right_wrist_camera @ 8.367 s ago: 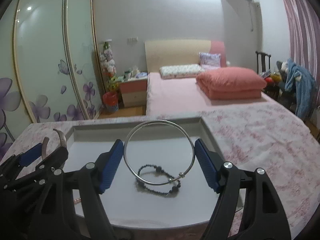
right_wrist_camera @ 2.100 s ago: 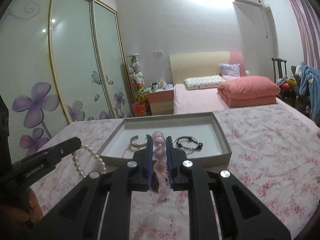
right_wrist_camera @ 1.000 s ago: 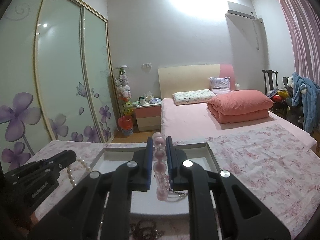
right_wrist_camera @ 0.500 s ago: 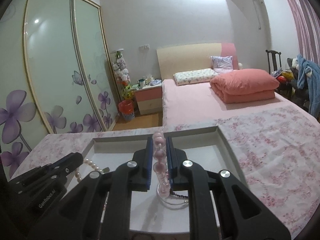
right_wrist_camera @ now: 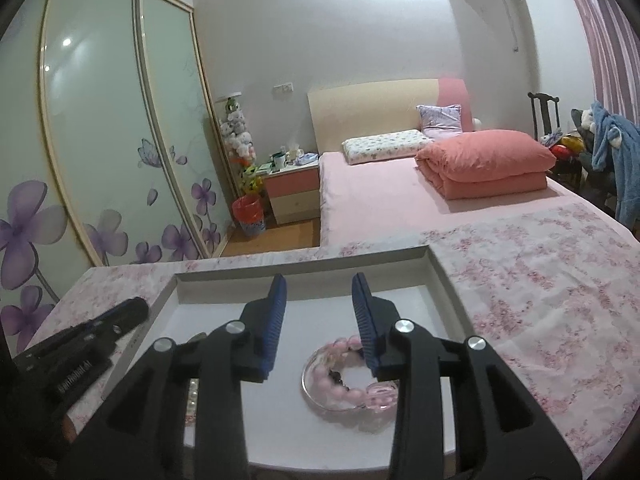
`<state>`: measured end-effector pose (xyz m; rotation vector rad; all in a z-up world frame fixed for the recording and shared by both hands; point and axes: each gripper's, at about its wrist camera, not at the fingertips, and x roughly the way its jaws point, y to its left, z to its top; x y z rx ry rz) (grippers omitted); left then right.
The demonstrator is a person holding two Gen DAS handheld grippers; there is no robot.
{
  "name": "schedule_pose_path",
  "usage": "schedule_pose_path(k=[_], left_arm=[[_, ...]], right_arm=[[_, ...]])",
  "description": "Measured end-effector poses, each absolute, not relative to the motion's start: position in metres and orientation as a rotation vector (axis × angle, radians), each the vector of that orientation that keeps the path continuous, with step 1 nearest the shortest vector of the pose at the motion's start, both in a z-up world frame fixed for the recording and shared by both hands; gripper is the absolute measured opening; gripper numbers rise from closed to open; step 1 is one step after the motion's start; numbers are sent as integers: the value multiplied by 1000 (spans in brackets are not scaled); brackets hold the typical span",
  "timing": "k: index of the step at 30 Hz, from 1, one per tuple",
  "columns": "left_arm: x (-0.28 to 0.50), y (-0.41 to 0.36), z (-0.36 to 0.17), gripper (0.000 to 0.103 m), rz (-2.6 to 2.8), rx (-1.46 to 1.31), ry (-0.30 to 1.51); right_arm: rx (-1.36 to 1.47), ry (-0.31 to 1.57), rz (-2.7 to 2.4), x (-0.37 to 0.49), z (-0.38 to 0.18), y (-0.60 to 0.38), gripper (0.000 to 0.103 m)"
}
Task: Organize jewelry
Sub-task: 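Open both tools to release the bracelets in the tray and withdraw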
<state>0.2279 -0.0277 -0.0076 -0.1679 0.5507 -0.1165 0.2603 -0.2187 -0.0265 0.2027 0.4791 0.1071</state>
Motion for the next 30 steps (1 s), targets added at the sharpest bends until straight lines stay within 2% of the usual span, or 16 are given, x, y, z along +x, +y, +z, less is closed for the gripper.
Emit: schedule_pose_path(k=[13, 19, 21, 25, 30], left_arm=[[191, -6, 10, 11, -99, -178, 513], [161, 8, 6, 12, -107, -168, 525], [152, 15, 0, 16, -103, -168, 543], [138, 30, -17, 32, -79, -171, 589], [132, 47, -33, 37, -50, -183, 643]], right_arm=[[173, 460, 101, 215, -7, -225, 35], [140, 556, 144, 186, -23, -225, 35], [135, 629, 176, 177, -38, -226, 35], [110, 741, 236, 161, -63, -218, 35], [74, 819, 295, 147, -82, -204, 35]])
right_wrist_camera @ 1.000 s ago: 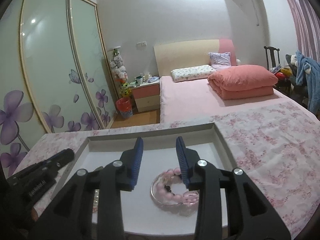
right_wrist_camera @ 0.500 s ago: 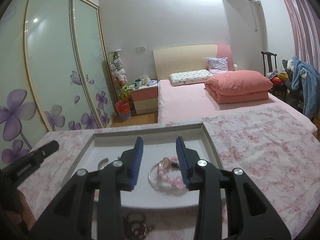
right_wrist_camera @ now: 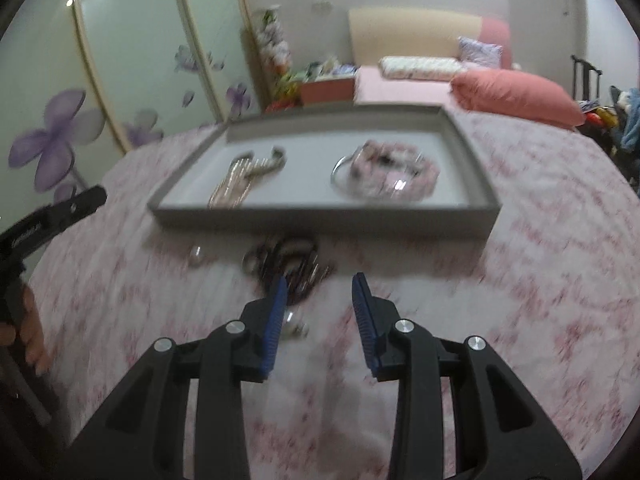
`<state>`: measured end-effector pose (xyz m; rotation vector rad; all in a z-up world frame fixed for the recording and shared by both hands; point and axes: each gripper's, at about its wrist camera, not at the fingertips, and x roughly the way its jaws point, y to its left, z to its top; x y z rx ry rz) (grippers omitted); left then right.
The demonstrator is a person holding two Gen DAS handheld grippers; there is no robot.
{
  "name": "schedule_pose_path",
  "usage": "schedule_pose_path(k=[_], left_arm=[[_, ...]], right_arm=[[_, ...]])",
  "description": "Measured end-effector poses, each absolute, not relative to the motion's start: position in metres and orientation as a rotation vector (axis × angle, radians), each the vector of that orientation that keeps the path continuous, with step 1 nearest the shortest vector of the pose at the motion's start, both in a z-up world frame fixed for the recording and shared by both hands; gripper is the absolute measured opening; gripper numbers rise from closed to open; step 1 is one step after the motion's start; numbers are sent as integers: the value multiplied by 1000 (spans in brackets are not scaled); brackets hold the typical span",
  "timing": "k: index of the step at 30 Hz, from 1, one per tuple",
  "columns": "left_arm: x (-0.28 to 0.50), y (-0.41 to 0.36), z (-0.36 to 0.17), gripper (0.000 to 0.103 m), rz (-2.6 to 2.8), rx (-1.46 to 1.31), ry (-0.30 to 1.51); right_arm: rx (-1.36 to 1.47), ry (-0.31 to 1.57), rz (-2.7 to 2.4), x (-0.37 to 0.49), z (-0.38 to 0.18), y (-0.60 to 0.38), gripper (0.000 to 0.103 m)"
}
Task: Organize jewelry
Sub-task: 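Open both tools to release the bracelets in the tray and withdraw, then grasp one pearl stud with the right tool while the left tool grasps the other pearl stud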
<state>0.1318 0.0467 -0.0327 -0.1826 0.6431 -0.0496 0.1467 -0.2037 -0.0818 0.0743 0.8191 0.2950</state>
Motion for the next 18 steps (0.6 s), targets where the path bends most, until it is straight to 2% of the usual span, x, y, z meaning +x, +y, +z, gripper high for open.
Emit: schedule_pose_path(k=[5, 9, 15, 18], left_arm=[[128, 50, -38, 44, -42, -172, 660], [126, 48, -40, 45, -52, -164, 668], [127, 42, -42, 45, -69, -156, 682], [127, 38, -43, 45, -78, -151, 690]], right_arm=[[12, 850, 324, 142, -89, -191, 35], [-15, 875, 330, 147, -92, -183, 32], [-49, 891, 313, 154, -94, -180, 25], [-73, 891, 297, 155, -95, -178, 16]])
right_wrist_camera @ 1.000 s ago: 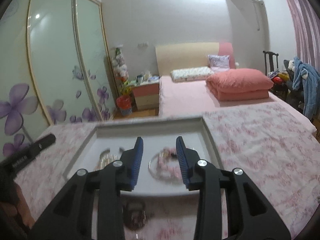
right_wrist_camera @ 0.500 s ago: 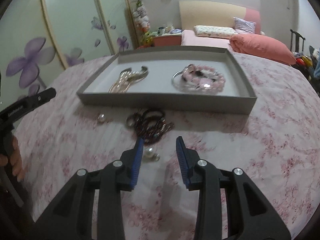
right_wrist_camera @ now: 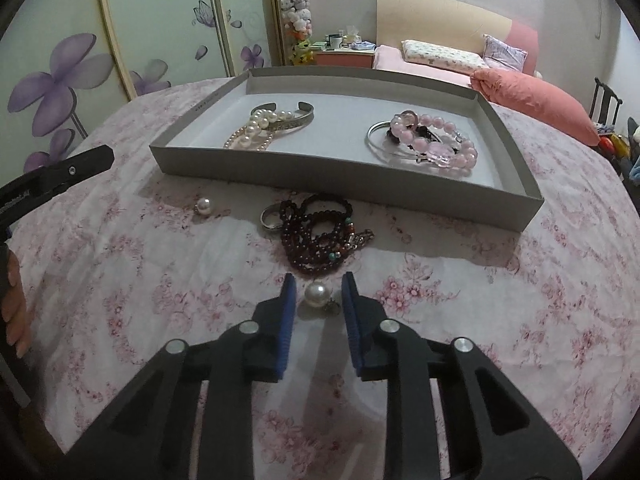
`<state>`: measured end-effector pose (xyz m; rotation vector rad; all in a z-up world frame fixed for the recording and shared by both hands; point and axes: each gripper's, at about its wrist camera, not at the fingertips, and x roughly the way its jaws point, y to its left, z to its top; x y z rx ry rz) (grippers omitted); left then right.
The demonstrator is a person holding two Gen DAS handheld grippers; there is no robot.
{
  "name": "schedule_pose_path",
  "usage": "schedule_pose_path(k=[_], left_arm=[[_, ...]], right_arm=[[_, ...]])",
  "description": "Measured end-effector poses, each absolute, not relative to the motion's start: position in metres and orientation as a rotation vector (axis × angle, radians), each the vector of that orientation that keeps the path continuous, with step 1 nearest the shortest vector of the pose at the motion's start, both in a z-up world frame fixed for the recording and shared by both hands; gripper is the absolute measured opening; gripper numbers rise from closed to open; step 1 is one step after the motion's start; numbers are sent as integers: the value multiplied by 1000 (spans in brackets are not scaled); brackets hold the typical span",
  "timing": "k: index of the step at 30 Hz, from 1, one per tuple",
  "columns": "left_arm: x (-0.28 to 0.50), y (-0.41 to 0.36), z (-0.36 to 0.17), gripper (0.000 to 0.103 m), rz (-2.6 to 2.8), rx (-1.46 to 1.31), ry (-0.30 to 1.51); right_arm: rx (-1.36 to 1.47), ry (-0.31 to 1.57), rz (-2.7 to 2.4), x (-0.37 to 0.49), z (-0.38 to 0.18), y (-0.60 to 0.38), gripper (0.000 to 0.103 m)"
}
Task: Organize jewelry
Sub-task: 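Grasp one pearl stud with the right tool while the left tool grasps the other pearl stud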
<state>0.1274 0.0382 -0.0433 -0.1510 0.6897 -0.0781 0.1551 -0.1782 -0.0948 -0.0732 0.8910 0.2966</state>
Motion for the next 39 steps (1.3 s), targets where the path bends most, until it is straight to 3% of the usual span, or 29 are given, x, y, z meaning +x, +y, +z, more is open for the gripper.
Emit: schedule_pose_path(k=[21, 27, 31, 39], left_arm=[[155, -47, -74, 48, -227, 6, 849], [168, -53, -81, 33, -205, 20, 871], [168, -50, -82, 15, -191, 38, 878], [157, -31, -81, 15, -163, 66, 878]], right_arm=[[1, 894, 117, 180, -98, -227, 16], [6, 895, 122, 180, -98, -227, 16], [9, 897, 127, 180, -98, -227, 16], [-11, 895, 146, 180, -98, -217, 16]])
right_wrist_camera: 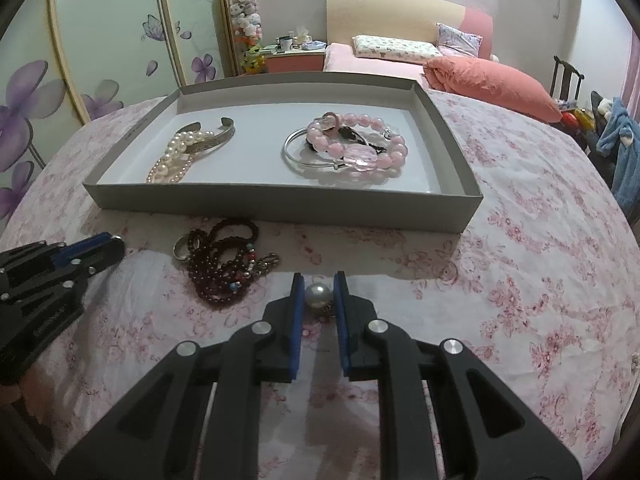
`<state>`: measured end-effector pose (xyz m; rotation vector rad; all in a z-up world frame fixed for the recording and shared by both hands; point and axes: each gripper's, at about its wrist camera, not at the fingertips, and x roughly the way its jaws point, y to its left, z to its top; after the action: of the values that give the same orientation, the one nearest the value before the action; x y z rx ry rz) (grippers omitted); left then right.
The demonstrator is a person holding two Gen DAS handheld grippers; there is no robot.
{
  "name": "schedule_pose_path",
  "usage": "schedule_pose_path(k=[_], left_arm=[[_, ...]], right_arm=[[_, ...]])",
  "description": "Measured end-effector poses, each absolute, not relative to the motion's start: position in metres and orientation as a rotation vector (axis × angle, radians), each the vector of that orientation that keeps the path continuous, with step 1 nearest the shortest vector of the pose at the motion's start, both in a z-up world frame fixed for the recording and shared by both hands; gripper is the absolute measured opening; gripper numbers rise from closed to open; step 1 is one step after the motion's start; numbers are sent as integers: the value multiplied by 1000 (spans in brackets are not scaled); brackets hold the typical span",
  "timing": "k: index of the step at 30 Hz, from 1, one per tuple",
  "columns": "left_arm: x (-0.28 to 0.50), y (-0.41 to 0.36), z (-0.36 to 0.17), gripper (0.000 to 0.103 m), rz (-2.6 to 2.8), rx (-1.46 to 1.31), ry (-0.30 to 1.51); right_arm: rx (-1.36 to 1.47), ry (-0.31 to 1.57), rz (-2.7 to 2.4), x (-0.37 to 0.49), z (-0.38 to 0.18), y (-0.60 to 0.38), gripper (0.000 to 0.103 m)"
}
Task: Organize jewelry
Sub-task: 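Grasp one pearl stud with the right tool while the left tool grasps the other pearl stud, then carry both pearl studs over the gray tray and lower them inside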
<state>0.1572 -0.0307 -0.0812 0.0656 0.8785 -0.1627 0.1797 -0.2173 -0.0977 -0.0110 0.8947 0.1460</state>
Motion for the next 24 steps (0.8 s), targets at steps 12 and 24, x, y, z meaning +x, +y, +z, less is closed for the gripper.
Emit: schedule_pose_path(k=[12, 24], left_arm=[[157, -28, -81, 15, -165, 56, 879], [156, -22, -80, 14, -161, 24, 876]], right_arm=[[-12, 896, 148, 180, -97, -217, 16], [39, 886, 150, 175, -95, -223, 15]])
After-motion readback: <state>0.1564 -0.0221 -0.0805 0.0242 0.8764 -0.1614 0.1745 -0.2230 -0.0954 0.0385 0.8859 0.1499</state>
